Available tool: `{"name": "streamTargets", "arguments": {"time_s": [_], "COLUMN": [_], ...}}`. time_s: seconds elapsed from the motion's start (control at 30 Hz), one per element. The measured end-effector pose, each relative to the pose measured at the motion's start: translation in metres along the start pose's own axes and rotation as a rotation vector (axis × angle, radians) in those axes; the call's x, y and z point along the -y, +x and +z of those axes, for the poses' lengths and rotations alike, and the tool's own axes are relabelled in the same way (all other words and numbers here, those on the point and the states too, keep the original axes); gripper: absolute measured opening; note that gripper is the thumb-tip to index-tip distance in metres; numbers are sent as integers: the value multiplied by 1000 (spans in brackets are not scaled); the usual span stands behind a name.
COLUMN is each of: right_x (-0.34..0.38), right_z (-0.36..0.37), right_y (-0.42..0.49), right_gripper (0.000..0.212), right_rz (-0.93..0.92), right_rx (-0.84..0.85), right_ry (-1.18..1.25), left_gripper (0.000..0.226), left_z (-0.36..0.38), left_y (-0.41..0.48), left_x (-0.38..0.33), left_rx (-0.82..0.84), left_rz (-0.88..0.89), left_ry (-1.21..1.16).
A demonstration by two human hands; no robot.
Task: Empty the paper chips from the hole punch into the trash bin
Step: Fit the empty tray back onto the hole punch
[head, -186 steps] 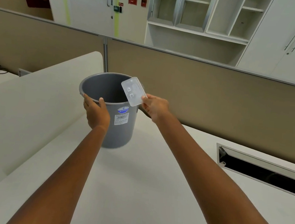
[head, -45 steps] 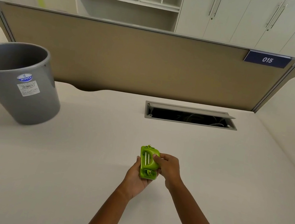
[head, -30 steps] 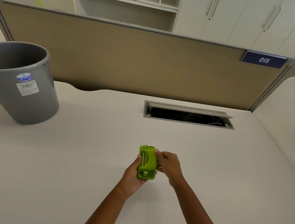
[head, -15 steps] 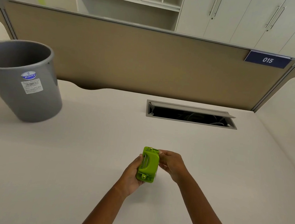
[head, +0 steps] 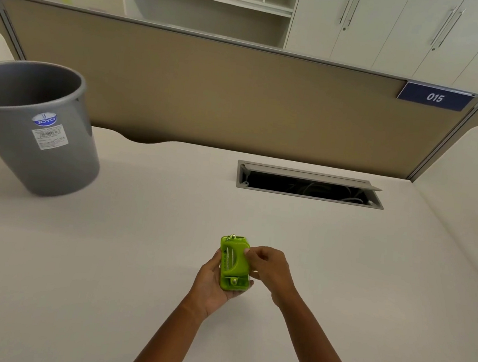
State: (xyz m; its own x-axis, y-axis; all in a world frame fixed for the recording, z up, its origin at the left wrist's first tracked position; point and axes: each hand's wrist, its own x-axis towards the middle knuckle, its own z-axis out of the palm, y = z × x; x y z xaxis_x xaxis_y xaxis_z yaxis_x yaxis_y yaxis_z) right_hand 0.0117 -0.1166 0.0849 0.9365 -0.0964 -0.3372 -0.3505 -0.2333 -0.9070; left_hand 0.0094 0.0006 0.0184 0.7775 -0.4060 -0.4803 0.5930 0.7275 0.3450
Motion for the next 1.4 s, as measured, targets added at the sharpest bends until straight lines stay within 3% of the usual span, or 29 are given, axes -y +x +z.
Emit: {"name": "streamTargets", "arguments": {"time_s": [0.13,0.43,0.87,1.4], "right_x": [6,9,8,10], "right_z": [0,-1,0,-8], "right_y": [-2,-2,-1,-4], "right_gripper": [16,14,21,21], "right_rz": [56,-3,-48,-21], "right_rx": [68,78,-55,51], "right_ry": [137,161,24,-22], "left_gripper": [45,41,45,41], "left_z": [-1,3,13,13], "left_y": [3,5,4,3], "left_x": [-2,-7,-7,-14], "left_rx": [8,81,26,0], "left_rz": [-2,1,44,198], "left_ry": [18,-19,37,295]}}
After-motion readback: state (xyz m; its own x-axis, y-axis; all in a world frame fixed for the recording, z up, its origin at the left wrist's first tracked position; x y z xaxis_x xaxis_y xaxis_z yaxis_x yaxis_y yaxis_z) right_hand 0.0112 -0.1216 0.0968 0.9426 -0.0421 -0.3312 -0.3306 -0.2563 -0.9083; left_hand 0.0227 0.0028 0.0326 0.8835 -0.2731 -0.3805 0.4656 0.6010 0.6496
